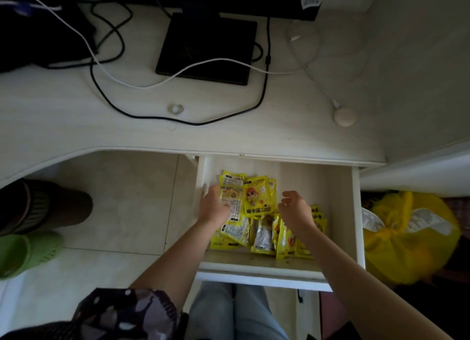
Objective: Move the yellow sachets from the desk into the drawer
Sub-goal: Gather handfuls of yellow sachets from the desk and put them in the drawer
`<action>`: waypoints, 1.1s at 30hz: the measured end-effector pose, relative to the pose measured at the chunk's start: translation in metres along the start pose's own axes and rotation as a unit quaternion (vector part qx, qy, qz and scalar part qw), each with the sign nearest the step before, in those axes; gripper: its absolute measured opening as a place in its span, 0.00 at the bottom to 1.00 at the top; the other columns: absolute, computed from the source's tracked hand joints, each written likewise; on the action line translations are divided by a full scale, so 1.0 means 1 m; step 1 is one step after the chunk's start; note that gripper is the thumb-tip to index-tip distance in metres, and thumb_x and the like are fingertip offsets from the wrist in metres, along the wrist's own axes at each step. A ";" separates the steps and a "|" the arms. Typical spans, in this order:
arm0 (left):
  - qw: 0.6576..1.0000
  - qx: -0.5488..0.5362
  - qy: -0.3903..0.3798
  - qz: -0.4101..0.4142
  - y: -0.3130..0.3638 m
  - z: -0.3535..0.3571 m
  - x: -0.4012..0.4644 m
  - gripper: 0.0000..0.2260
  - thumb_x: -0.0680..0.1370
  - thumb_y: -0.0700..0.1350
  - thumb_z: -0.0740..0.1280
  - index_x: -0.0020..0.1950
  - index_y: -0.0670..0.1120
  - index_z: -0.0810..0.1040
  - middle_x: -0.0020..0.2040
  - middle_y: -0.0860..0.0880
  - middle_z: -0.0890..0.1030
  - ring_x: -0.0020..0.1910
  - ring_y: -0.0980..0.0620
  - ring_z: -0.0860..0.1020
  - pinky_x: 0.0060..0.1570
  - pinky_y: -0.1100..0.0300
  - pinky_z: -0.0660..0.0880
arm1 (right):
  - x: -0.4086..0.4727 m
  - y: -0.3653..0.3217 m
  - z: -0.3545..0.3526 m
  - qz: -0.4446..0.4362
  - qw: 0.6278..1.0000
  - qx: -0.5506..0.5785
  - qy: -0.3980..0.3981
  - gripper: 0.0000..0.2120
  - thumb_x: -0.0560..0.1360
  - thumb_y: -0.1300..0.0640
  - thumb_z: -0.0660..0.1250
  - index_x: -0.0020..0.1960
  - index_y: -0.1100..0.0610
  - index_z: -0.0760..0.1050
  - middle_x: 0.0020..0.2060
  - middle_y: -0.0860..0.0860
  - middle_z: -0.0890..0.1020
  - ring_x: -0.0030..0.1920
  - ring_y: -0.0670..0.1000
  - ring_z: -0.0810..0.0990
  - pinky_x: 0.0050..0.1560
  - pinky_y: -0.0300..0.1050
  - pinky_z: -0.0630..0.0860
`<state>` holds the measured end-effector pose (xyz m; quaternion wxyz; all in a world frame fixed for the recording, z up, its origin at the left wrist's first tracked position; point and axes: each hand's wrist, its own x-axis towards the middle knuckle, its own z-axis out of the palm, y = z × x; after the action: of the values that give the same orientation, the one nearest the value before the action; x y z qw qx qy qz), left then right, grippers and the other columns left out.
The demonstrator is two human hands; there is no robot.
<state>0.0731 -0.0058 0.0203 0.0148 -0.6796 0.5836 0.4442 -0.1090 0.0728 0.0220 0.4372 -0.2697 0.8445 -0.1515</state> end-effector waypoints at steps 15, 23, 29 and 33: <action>0.986 -0.045 0.154 0.045 -0.072 -0.055 -0.126 0.09 0.77 0.40 0.64 0.56 0.43 0.78 0.47 0.43 0.83 0.48 0.45 0.80 0.48 0.51 0.77 | -0.104 -0.055 0.028 -0.246 0.950 -0.184 -0.058 0.18 0.77 0.59 0.61 0.67 0.57 0.69 0.62 0.55 0.77 0.60 0.56 0.77 0.57 0.49 0.76; 0.968 -0.075 0.237 -0.038 -0.156 -0.090 -0.175 0.12 0.79 0.45 0.61 0.62 0.50 0.76 0.52 0.47 0.81 0.49 0.51 0.79 0.50 0.55 0.78 | -0.155 -0.094 0.101 -0.342 0.888 -0.289 -0.110 0.17 0.77 0.59 0.59 0.66 0.57 0.69 0.59 0.57 0.76 0.60 0.57 0.76 0.58 0.51 0.76; 0.957 -0.054 0.272 -0.085 -0.228 -0.139 -0.190 0.13 0.80 0.46 0.60 0.64 0.51 0.75 0.56 0.47 0.79 0.51 0.52 0.79 0.51 0.60 0.75 | -0.190 -0.134 0.171 -0.391 0.852 -0.323 -0.135 0.17 0.76 0.59 0.59 0.65 0.58 0.69 0.58 0.58 0.76 0.58 0.60 0.76 0.55 0.51 0.75; 0.952 -0.041 0.290 -0.096 -0.275 -0.180 -0.194 0.13 0.80 0.47 0.61 0.64 0.51 0.75 0.55 0.48 0.79 0.53 0.52 0.78 0.53 0.58 0.76 | -0.212 -0.167 0.221 -0.406 0.831 -0.358 -0.130 0.17 0.78 0.57 0.58 0.67 0.56 0.67 0.61 0.56 0.75 0.59 0.58 0.75 0.55 0.47 0.73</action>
<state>0.4154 0.1356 0.1127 -0.1403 -0.8316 0.4764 0.2485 0.2265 0.0577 0.1171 0.3143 -0.7434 0.5894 0.0342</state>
